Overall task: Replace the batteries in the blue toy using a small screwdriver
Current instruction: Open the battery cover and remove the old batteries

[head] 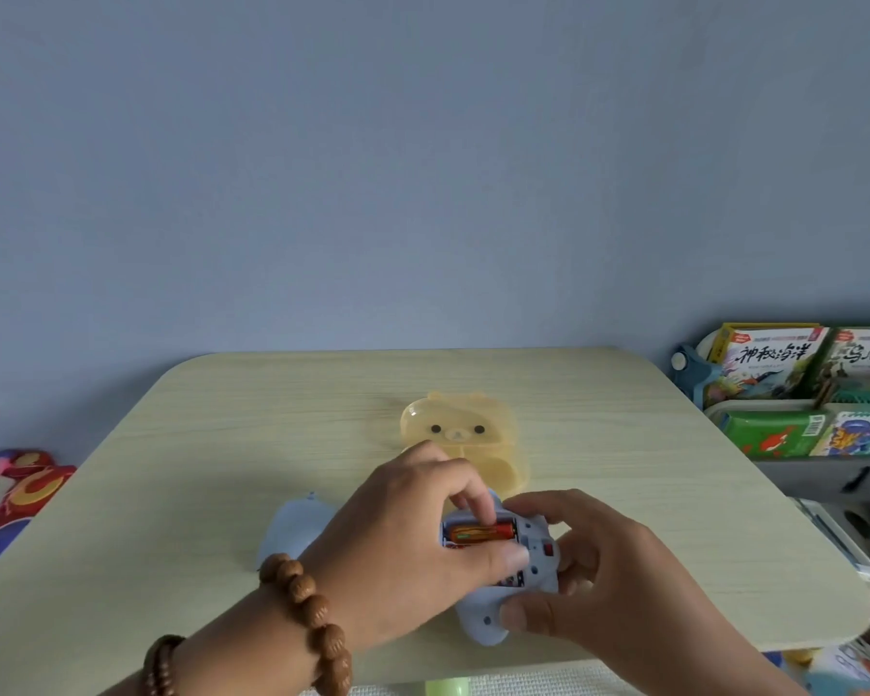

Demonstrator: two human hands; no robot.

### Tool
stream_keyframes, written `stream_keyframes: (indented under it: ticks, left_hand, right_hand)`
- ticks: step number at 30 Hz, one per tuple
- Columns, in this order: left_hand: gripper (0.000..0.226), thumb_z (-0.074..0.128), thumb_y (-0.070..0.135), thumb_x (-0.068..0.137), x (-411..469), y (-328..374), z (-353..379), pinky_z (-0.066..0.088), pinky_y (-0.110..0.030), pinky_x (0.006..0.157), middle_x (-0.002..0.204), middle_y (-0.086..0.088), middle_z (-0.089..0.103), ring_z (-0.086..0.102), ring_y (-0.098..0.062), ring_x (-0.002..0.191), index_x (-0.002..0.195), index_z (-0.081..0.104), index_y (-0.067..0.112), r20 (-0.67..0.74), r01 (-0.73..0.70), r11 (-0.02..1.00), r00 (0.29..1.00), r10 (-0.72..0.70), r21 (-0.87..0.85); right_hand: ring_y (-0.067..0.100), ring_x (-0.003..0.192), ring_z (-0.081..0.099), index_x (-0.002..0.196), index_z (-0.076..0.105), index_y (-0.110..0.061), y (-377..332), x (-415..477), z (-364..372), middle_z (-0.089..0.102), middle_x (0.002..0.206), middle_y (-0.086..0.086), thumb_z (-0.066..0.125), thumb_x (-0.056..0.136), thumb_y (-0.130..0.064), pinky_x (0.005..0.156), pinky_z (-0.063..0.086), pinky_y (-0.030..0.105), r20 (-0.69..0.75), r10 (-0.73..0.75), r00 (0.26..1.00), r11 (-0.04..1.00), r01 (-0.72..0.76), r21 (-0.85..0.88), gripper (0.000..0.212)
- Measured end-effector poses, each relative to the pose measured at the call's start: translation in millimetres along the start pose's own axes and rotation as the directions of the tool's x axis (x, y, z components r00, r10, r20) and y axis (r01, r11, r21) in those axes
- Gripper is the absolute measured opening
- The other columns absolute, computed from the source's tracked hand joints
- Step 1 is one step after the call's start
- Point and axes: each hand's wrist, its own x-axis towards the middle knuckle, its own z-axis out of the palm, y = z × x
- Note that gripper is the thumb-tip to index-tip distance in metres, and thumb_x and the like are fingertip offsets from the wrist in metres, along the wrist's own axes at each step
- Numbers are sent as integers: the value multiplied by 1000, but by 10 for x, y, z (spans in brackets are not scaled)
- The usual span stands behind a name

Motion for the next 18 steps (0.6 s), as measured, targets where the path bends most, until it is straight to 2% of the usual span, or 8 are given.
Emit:
stream_keyframes:
  ticks: [3, 6, 8, 13, 15, 18]
  left_hand:
    - [22, 68, 45, 82, 75, 80, 52, 42, -14, 66, 89, 14, 54, 52, 1, 77, 80, 52, 32, -73, 34, 997, 997, -29, 66]
    - [23, 68, 41, 77, 146, 159, 147, 48, -22, 70, 91, 14, 50, 53, -4, 81, 75, 47, 31, -82, 96, 991, 993, -88, 97]
    - [24, 67, 42, 75, 172, 208, 193, 46, -23, 67, 91, 14, 48, 53, -6, 80, 73, 46, 30, -85, 142, 985, 987, -134, 101]
    - [21, 64, 43, 74, 180, 253, 259, 37, -22, 61, 91, 15, 45, 49, -4, 77, 75, 47, 30, -102, 196, 976, 977, -187, 94]
    - [20, 61, 44, 73, 177, 259, 275, 36, -23, 61, 91, 15, 44, 49, -5, 77, 74, 47, 29, -104, 203, 976, 975, -196, 71]
    - [20, 59, 45, 73, 155, 246, 279, 36, -22, 60, 91, 15, 45, 49, -5, 77, 77, 46, 30, -110, 172, 983, 980, -163, 71]
  right_hand:
    - [4, 62, 69, 103, 64, -46, -5, -7, -10, 77, 77, -9, 98, 52, -30, 61, 51, 13, 21, 51, 998, 999, -51, 10, 63]
    - [1, 57, 65, 100, 66, -44, -31, -11, 11, 77, 74, -3, 99, 50, -30, 59, 49, 12, 14, 62, 998, 998, -62, 29, 62]
    - [2, 56, 64, 99, 66, -46, -20, -15, 20, 76, 74, -1, 99, 49, -31, 58, 50, 14, 3, 58, 998, 997, -58, 46, 62]
    - [15, 66, 70, 98, 66, -49, 6, -33, 37, 76, 79, -1, 99, 46, -32, 65, 57, 25, -35, 39, 999, 998, -36, 60, 63]
    - [13, 64, 69, 100, 67, -49, 11, -30, 53, 75, 80, -4, 99, 47, -31, 65, 57, 26, -39, 39, 998, 998, -37, 55, 64]
    - [4, 57, 64, 101, 67, -46, 16, -36, 72, 74, 77, -5, 99, 46, -31, 60, 53, 20, -50, 45, 998, 998, -42, 52, 65]
